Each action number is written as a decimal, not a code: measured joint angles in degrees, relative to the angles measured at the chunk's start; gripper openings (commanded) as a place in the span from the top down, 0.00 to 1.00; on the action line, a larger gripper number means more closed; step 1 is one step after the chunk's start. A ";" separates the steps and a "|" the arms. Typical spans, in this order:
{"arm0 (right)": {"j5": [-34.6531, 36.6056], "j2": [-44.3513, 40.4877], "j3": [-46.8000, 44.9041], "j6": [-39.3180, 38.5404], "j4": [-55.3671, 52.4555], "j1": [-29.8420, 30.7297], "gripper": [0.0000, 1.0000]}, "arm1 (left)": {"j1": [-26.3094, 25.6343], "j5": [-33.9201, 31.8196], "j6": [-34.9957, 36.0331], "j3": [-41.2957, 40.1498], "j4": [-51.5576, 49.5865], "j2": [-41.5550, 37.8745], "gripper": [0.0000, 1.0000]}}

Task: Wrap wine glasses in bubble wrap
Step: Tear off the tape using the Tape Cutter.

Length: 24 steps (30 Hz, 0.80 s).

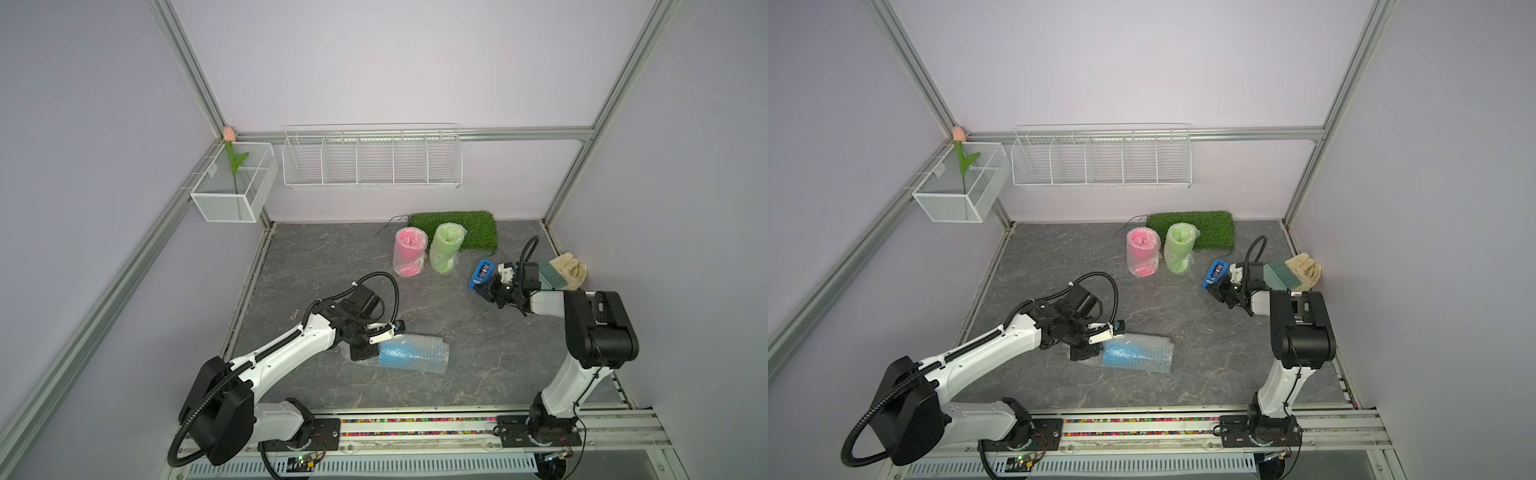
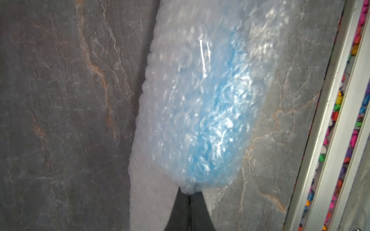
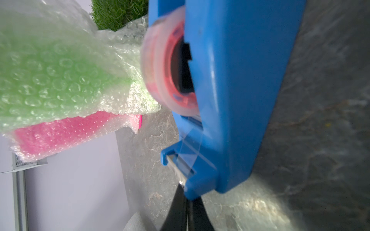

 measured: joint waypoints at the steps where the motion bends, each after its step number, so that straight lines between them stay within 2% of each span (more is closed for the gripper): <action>1: 0.11 0.00 0.00 -0.24 -0.13 0.00 0.93 | 0.00 0.00 0.00 0.00 0.00 0.00 0.95; 13: 1.03 0.00 0.39 -3.06 -1.70 0.04 0.93 | 0.00 0.17 0.00 0.00 -0.11 0.00 0.95; 24: 4.90 0.61 1.70 -3.06 -11.13 0.11 0.93 | 0.00 0.42 0.00 0.00 -0.35 0.00 0.95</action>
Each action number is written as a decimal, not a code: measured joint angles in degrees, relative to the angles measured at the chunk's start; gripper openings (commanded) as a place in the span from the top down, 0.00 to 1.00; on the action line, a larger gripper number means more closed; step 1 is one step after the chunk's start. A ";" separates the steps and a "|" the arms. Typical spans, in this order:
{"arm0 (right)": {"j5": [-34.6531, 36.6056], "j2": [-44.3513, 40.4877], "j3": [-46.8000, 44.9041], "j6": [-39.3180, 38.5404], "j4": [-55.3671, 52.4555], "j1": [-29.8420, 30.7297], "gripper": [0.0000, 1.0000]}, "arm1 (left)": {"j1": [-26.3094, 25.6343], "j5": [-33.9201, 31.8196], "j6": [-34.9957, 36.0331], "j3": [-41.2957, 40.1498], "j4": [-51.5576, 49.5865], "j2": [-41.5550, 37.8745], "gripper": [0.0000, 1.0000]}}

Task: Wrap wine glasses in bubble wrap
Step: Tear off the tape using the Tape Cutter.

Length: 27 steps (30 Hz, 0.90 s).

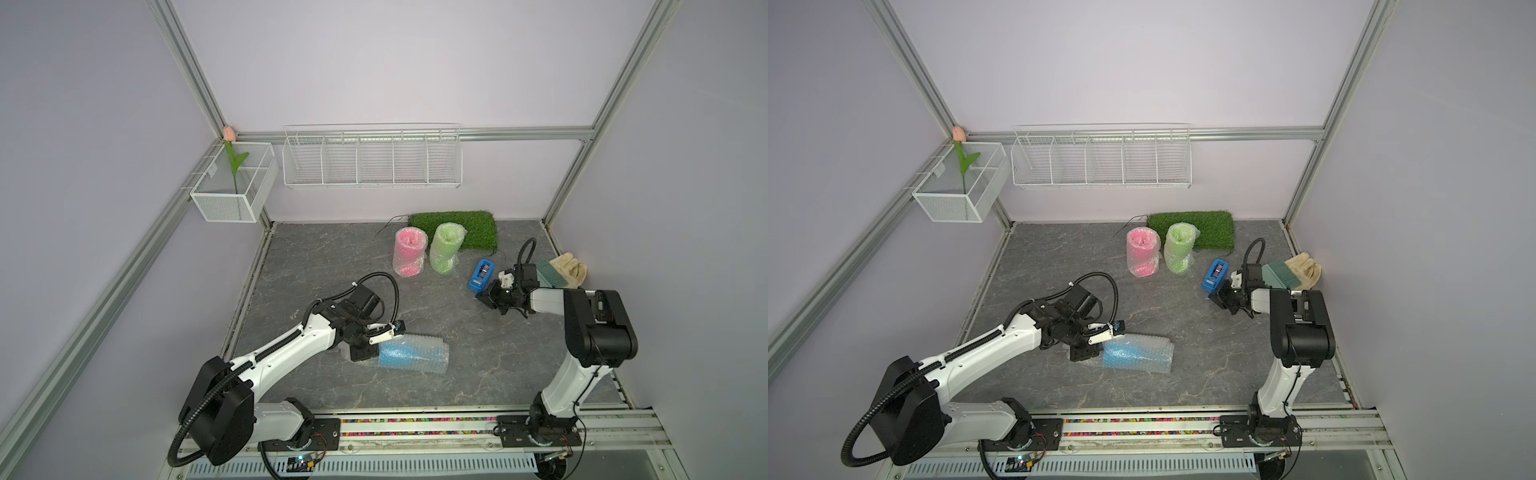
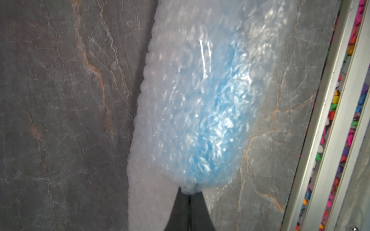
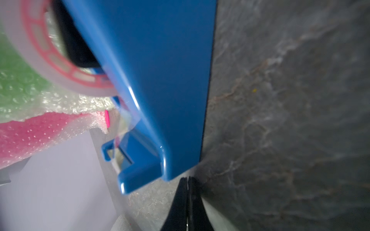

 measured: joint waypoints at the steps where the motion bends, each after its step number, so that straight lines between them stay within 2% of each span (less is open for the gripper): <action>1: 0.00 0.00 0.00 0.02 0.07 0.02 0.93 | 0.00 0.02 0.00 0.00 0.00 0.00 0.95; 7: 1.90 -2.05 0.02 -1.09 -2.29 0.92 0.93 | 0.00 0.02 0.00 0.00 0.00 0.00 0.95; 15: 7.56 -16.85 6.36 -7.63 -11.56 4.42 0.93 | 0.00 0.00 -0.02 0.00 0.00 0.00 0.96; 22: 10.91 -27.98 9.55 -13.22 -18.49 10.82 0.93 | 0.00 0.00 -0.02 0.63 0.04 0.00 0.96; 27: 13.27 -36.28 11.19 -16.68 -24.30 17.51 0.93 | 0.00 0.00 -0.02 0.66 0.04 0.00 0.97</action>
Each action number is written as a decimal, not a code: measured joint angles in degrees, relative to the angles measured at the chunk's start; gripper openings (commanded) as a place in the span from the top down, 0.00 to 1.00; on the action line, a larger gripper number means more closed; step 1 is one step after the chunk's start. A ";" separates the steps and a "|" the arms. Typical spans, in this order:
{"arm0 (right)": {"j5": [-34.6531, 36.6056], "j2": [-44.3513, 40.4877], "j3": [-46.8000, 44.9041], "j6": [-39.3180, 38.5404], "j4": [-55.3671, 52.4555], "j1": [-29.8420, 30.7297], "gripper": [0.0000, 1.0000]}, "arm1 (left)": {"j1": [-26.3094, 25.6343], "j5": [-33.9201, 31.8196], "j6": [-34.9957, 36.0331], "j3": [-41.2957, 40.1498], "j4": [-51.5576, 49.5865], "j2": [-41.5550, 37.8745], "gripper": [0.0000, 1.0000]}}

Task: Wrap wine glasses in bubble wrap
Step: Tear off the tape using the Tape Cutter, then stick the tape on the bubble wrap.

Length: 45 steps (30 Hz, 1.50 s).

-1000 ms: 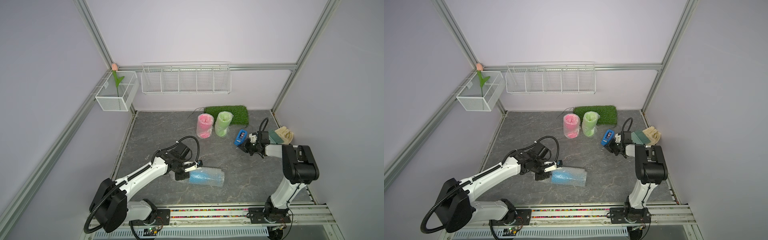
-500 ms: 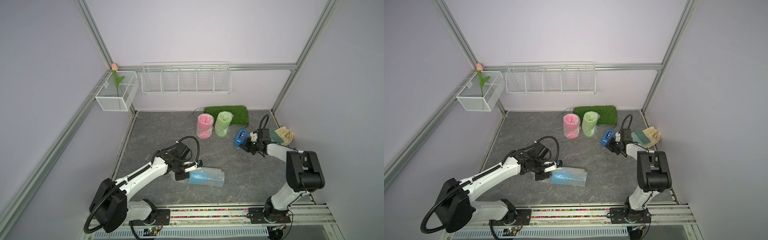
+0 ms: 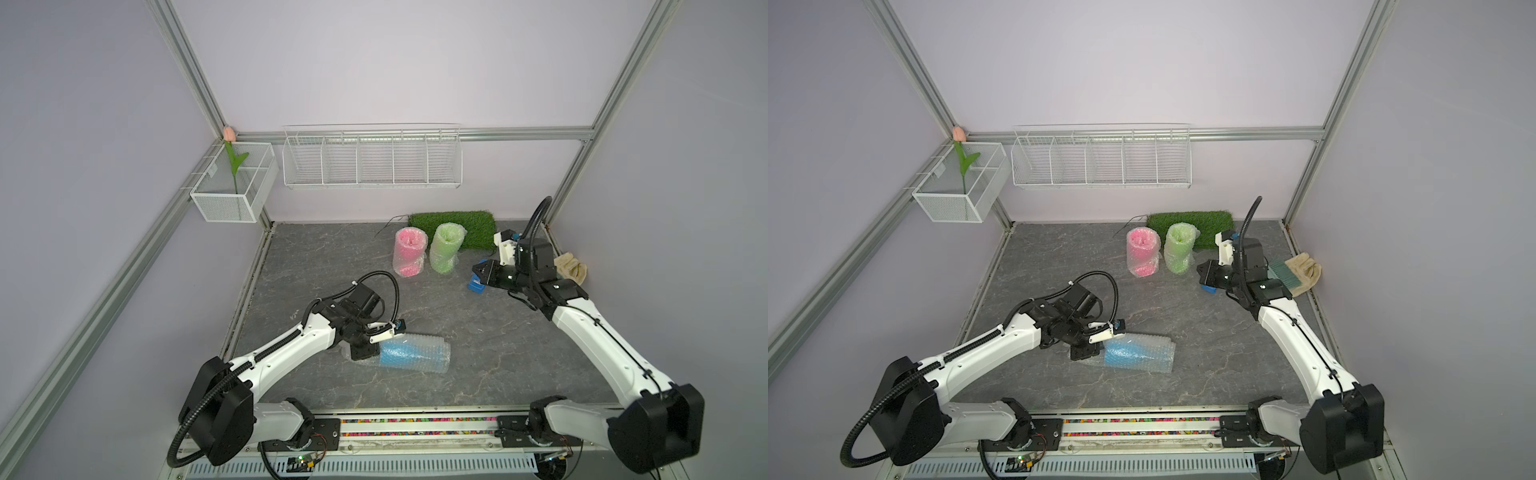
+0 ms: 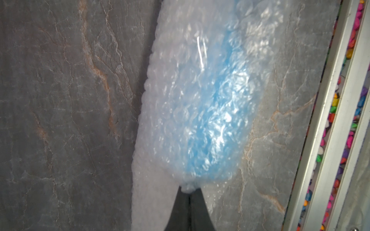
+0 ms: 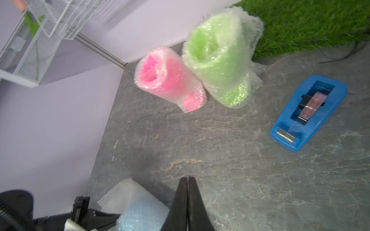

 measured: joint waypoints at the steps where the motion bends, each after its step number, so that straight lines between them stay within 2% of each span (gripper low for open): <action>1: 0.50 -1.64 0.52 -0.59 -1.14 1.55 0.93 | 0.00 0.00 -0.02 0.00 0.00 0.00 0.97; 7: 3.85 -9.77 3.30 -1.68 -6.78 10.78 0.93 | 0.00 0.00 -0.24 0.11 0.04 0.00 0.97; 12: 7.80 -13.81 5.01 -0.24 -11.80 20.79 0.93 | 0.00 -0.04 -0.33 0.11 0.11 0.00 0.97; 21: 17.27 -15.28 5.18 7.19 -17.31 42.40 0.93 | 0.00 -0.07 -0.42 0.11 0.50 0.00 0.97; 25: 20.90 -13.66 5.20 9.73 -17.77 48.92 0.93 | 0.00 -0.11 -0.42 0.11 0.55 0.00 0.97; 30: 23.19 -10.80 4.61 11.87 -17.27 51.82 0.93 | 0.00 -0.24 -0.42 0.11 1.07 -0.52 0.97; 37: 24.68 -5.55 -0.85 13.62 -11.72 51.82 0.93 | 0.00 -0.24 -0.42 0.11 1.33 -1.31 0.97; 45: 25.24 3.43 -1.70 13.75 -4.09 49.59 0.93 | 0.00 -0.11 -0.15 -0.02 1.42 -2.01 0.97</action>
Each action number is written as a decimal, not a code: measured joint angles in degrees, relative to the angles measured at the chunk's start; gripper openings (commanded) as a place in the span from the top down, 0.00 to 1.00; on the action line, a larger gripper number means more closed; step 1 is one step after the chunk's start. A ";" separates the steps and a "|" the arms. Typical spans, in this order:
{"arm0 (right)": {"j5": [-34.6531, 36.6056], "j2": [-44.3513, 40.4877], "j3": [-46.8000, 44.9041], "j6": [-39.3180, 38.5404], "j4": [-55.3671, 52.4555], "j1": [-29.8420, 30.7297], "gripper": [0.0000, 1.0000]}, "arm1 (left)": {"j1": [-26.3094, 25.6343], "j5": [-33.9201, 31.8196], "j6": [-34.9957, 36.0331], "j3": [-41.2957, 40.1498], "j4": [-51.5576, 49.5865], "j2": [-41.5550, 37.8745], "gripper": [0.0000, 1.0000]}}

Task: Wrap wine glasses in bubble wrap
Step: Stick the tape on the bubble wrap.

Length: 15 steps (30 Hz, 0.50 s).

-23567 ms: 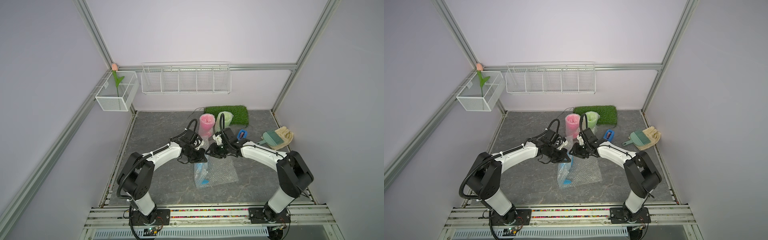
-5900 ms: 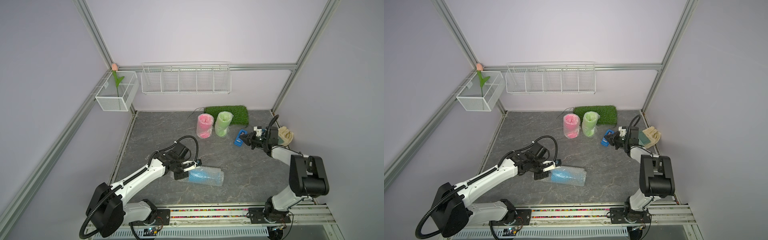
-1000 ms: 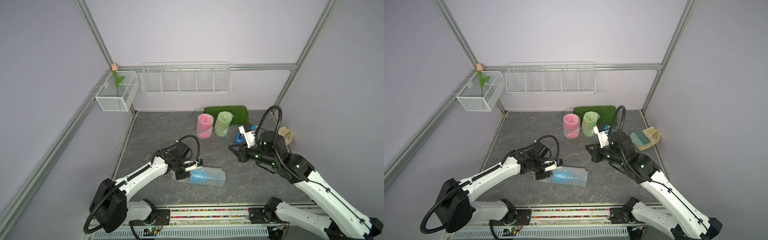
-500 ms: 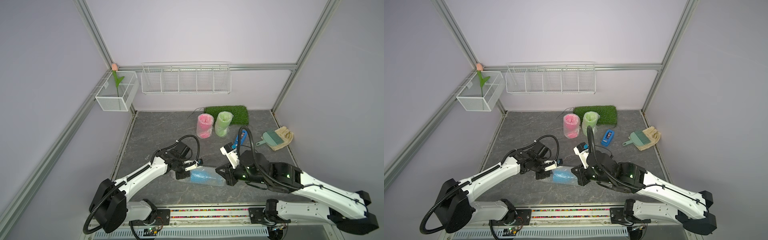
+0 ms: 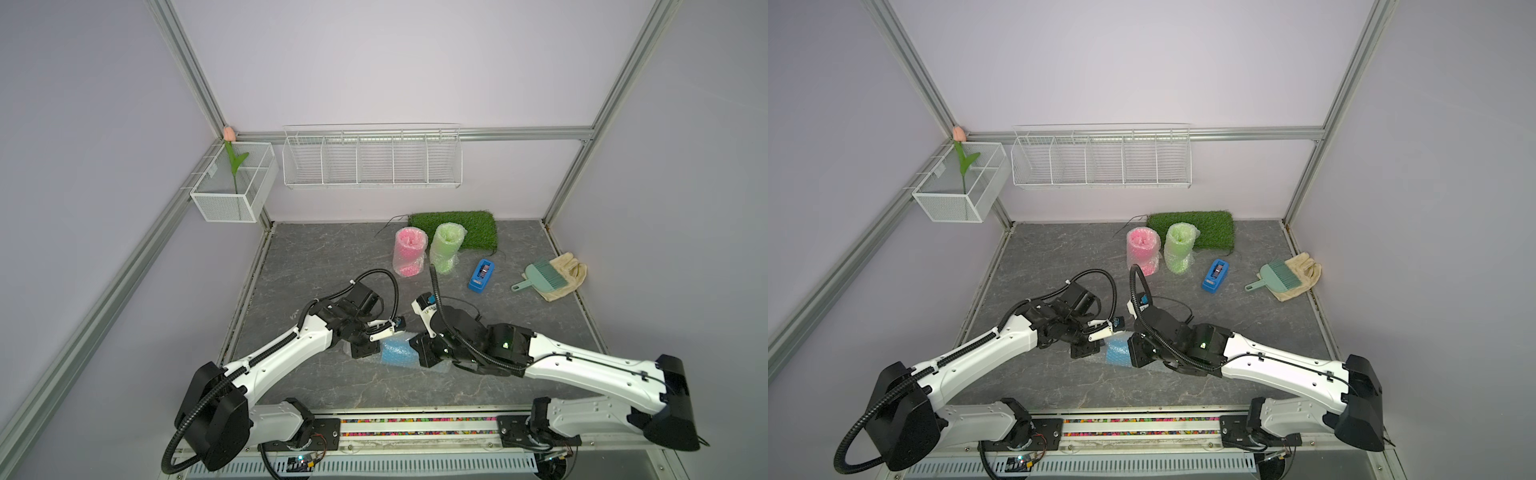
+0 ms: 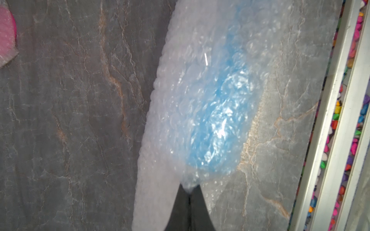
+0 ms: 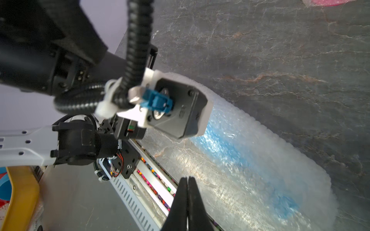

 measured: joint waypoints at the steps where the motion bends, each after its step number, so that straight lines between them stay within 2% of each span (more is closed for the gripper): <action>1: 0.15 0.42 -0.20 0.00 0.74 -0.57 0.93 | 0.00 0.11 0.17 -0.17 0.13 -0.26 0.98; 9: 0.76 4.20 -1.36 -0.92 4.96 -7.13 0.93 | 0.00 1.97 2.03 -2.58 0.87 -2.40 0.98; 15: -0.66 8.59 -0.94 -2.64 5.66 -9.84 0.93 | 0.00 2.56 2.78 -2.75 1.18 -2.47 0.98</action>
